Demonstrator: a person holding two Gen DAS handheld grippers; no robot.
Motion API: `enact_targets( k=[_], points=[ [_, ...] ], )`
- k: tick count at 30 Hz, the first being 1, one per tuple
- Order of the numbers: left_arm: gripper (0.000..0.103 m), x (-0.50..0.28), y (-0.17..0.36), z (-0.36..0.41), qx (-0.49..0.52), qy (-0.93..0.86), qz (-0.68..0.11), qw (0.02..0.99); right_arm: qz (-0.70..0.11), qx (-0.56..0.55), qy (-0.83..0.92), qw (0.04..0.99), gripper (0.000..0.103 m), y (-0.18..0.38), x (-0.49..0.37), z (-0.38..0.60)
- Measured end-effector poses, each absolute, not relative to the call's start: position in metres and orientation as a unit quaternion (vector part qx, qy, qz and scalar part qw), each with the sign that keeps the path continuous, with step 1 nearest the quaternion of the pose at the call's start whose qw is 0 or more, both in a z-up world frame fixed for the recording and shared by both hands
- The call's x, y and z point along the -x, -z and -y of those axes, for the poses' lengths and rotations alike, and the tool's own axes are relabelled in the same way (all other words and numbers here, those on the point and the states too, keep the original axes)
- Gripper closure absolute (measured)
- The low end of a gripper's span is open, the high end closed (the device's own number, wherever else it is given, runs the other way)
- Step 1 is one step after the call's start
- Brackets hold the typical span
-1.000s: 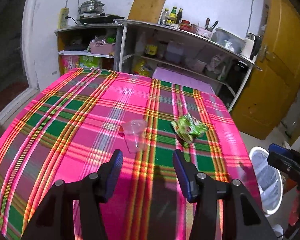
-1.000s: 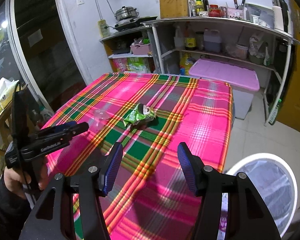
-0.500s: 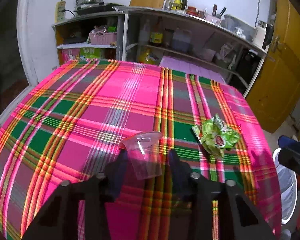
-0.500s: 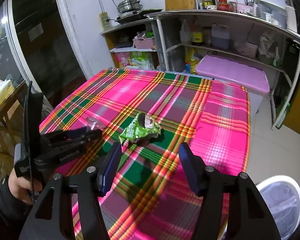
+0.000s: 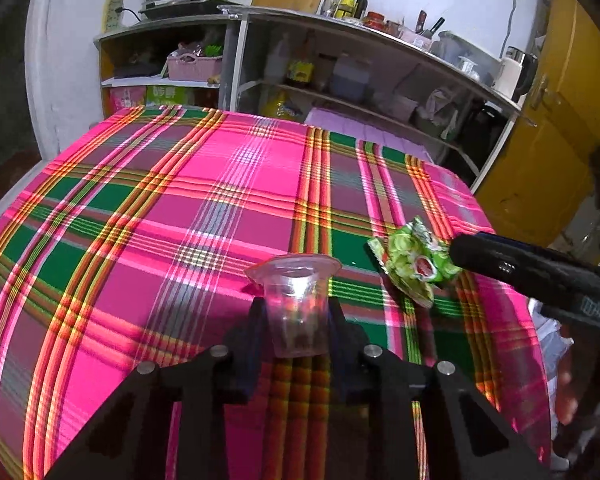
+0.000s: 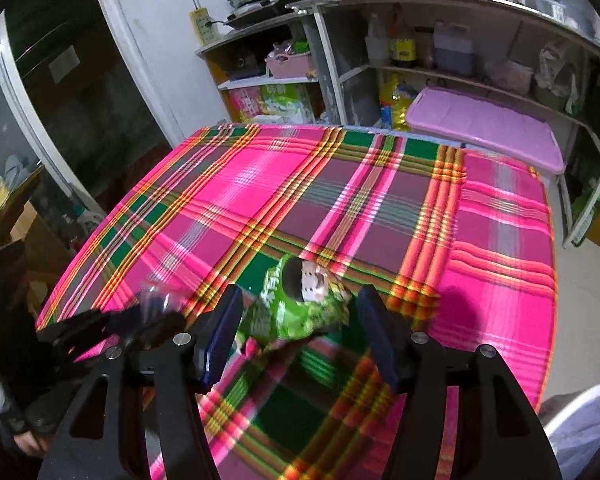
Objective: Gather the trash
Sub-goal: 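Grasp the clear plastic cup with the left gripper while the right grasps the green wrapper, then carry the clear cup and green wrapper over the bin and open both grippers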
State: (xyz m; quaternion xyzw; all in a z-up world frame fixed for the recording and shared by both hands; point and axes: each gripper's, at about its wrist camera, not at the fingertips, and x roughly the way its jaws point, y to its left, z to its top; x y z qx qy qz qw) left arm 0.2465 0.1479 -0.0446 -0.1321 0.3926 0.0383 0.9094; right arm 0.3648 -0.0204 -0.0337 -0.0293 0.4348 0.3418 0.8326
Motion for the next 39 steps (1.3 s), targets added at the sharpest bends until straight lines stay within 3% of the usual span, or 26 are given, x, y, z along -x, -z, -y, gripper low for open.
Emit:
enact_targets(
  k=[9,14,16,21,39],
  points=[
    [0.074,-0.236,0.042,-0.154,0.152,-0.03,-0.38,0.912,-0.473,0.04,-0.313,0.823,0.043,0.058,-0.379,0.008],
    [0.074,-0.233,0.042,-0.155,0.153,-0.026,-0.378,0.913,-0.469,0.041,-0.309,0.826,0.052,0.057,-0.376,0.011],
    [0.074,-0.231,0.041,-0.155,0.153,-0.027,-0.376,0.913,-0.466,0.04,-0.308,0.828,0.061,0.056,-0.372,0.015],
    [0.074,-0.222,0.037,-0.152,0.149,-0.034,-0.374,0.915,-0.454,0.039,-0.309,0.835,0.065,0.045,-0.355,0.028],
    [0.074,-0.132,-0.02,-0.078,0.109,0.0,-0.34,0.934,-0.395,0.016,-0.314,0.863,0.066,-0.018,-0.219,0.11]
  ],
)
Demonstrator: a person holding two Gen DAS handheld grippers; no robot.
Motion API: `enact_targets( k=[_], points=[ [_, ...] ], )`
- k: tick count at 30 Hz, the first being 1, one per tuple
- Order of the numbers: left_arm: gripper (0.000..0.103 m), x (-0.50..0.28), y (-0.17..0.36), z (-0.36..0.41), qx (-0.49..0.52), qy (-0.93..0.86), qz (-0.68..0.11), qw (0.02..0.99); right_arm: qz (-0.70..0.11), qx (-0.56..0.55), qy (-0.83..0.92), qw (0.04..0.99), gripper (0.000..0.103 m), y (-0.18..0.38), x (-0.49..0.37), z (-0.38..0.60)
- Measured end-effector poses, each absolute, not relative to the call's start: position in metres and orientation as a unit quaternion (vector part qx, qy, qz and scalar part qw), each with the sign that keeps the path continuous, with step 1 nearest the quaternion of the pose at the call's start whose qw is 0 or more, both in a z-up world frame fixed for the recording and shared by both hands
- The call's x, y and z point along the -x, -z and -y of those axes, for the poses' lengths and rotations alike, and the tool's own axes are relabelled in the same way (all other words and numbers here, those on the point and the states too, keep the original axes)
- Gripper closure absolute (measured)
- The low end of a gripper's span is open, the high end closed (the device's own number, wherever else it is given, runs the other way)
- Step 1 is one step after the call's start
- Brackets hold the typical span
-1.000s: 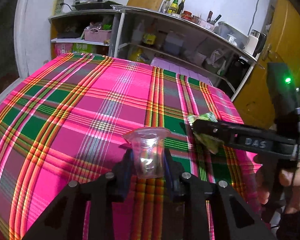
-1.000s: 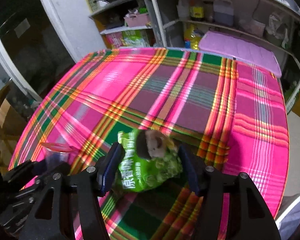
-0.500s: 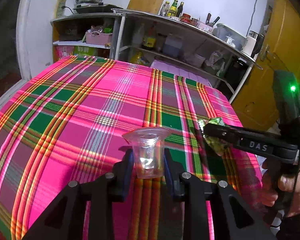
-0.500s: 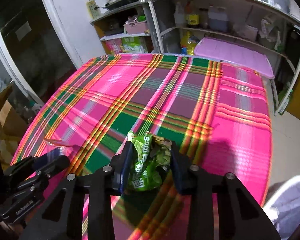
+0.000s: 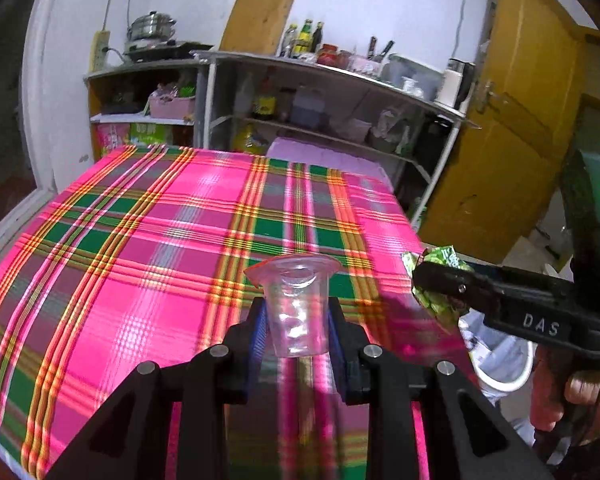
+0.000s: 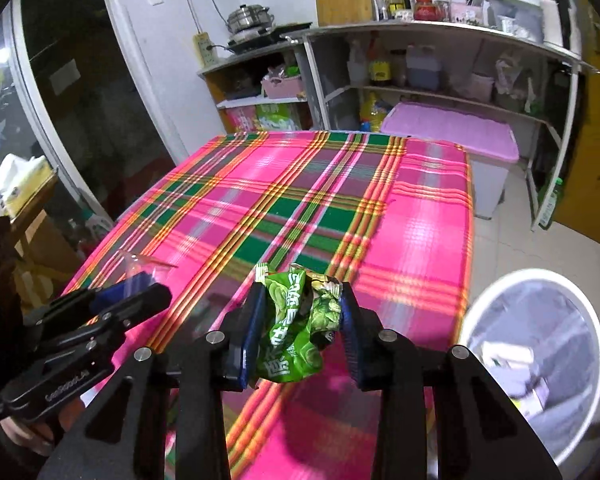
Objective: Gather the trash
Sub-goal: 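Carry the clear cup and green wrapper over the bin and open both grippers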
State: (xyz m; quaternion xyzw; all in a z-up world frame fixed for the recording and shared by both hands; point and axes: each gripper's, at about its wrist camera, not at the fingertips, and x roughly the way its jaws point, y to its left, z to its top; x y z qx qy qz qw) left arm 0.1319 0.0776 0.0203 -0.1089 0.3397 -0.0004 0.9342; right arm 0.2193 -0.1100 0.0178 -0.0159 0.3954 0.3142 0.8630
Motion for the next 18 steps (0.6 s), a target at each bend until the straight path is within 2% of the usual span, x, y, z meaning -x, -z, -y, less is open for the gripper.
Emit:
enact_targets(
  k=[18],
  points=[
    [0.074,-0.063,-0.06,0.004,0.071,0.057,-0.309,0.947,-0.343,-0.008,-0.283,0.896,0.066,-0.049,-0.134,0.193]
  ],
)
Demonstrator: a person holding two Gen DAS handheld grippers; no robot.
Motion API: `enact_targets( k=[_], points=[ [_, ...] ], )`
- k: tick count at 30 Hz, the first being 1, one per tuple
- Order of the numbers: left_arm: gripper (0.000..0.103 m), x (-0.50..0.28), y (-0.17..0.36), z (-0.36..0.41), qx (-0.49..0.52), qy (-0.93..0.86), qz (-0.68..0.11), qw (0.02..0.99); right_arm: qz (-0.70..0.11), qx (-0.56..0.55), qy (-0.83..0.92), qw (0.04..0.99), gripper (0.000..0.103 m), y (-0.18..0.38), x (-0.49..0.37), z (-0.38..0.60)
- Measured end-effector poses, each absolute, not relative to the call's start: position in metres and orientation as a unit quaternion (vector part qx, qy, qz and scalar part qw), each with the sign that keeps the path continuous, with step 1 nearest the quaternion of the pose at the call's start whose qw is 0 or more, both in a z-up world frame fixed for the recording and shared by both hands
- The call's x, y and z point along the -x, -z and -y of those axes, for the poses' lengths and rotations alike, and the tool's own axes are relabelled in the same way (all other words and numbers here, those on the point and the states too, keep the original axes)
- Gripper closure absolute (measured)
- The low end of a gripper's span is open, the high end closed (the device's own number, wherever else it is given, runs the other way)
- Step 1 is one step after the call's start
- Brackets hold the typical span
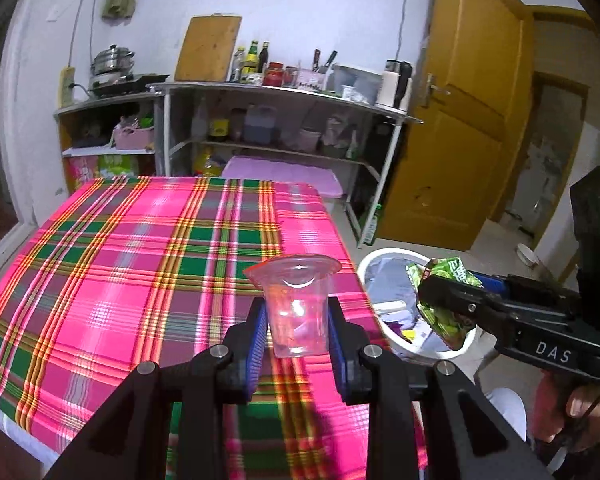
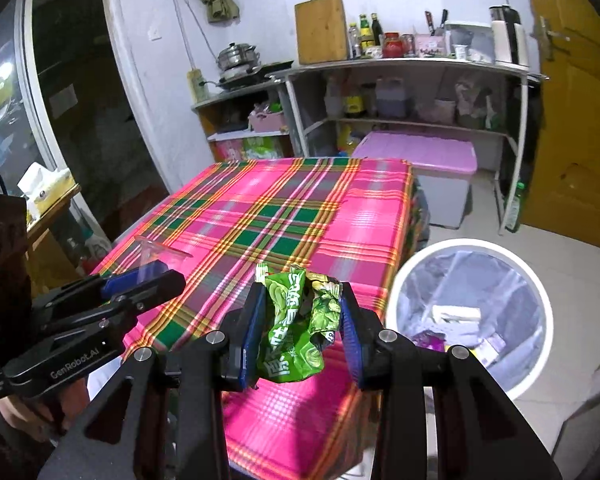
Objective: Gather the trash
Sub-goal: 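Carry the clear cup and green wrapper over the bin and open both grippers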
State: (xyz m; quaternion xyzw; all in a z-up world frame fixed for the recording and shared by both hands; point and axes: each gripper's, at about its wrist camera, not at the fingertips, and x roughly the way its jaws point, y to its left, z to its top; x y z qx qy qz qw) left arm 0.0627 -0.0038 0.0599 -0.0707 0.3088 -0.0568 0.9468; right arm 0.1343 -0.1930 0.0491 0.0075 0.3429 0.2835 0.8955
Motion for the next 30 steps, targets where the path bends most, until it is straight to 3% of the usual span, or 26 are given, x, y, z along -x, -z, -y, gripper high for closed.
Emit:
enact_targets(
  k=[30],
  points=[
    [0.074,-0.12,-0.039,0.1,0.024,0.141,-0.344,0.928,-0.355,-0.051,-0.204,0.911,0.066,-0.024,-0.165,0.288]
  ],
)
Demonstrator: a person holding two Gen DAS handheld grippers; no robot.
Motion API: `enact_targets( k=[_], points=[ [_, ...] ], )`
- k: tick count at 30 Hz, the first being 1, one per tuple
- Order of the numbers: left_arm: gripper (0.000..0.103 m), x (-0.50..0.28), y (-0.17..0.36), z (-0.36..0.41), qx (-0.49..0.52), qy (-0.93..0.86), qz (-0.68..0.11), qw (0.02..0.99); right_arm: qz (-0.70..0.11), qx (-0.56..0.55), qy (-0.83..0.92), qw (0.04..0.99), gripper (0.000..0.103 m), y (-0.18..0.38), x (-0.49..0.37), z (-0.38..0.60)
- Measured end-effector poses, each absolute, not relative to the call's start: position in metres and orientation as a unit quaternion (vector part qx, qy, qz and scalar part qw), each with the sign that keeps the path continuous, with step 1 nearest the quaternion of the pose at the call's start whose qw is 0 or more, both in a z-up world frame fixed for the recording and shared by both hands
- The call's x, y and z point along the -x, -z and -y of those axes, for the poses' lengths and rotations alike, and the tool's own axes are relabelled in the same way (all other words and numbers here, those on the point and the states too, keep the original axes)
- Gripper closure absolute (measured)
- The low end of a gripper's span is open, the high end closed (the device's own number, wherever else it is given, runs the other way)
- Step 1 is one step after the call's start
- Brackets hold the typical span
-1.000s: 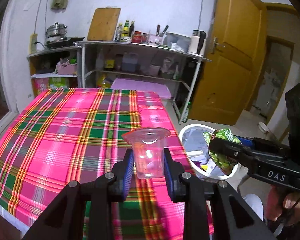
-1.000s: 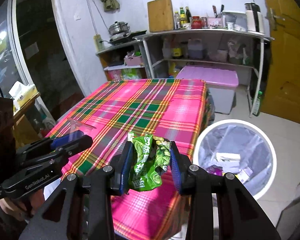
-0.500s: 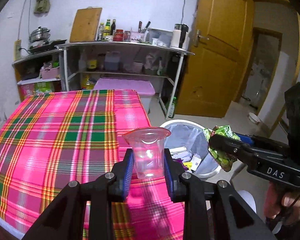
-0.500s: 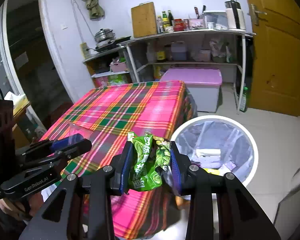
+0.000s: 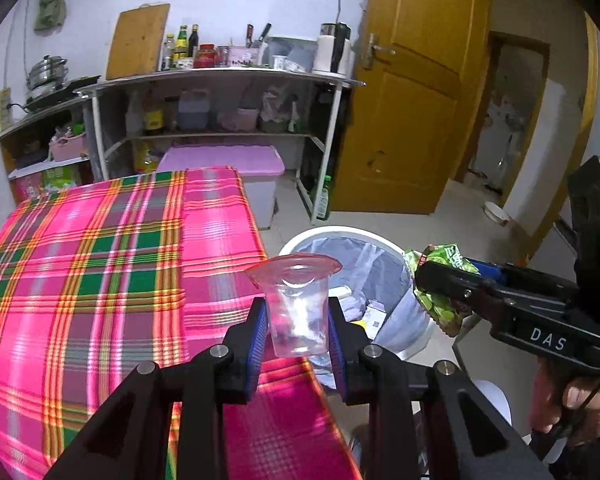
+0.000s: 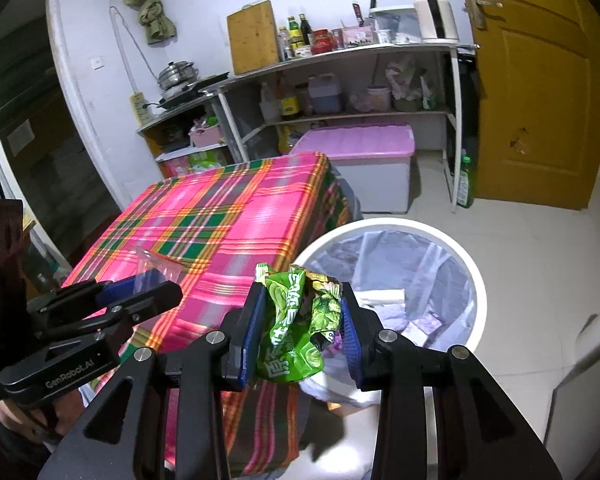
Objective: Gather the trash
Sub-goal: 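Carry the clear cup and green wrapper over the bin and open both grippers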
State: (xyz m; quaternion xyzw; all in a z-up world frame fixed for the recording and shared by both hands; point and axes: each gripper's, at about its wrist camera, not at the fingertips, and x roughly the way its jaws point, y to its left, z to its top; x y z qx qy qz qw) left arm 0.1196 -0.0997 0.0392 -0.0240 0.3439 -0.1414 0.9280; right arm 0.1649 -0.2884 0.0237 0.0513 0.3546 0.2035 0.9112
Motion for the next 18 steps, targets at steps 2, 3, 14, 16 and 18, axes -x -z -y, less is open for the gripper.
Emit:
enact_targets(
  k=[2,3,14,16,18],
  points=[
    [0.074,-0.127,-0.036,0.107,0.021,0.147,-0.348,0.926,-0.358,-0.053,-0.198,0.911,0.066,-0.019,-0.169,0.294],
    [0.074,-0.131,-0.034,0.11,0.019,0.15,-0.351,0.924,-0.36,-0.055,-0.196,0.91,0.066,-0.017,-0.171,0.296],
    [0.074,-0.167,-0.006,0.144,0.008,0.176,-0.384,0.906,-0.393,-0.07,-0.175,0.9,0.066,0.012,-0.2,0.32],
    [0.074,-0.172,-0.001,0.148,0.007,0.182,-0.39,0.903,-0.399,-0.071,-0.173,0.897,0.066,0.018,-0.205,0.322],
    [0.074,-0.177,0.004,0.152,0.005,0.186,-0.396,0.899,-0.405,-0.073,-0.172,0.895,0.066,0.024,-0.209,0.324]
  ],
)
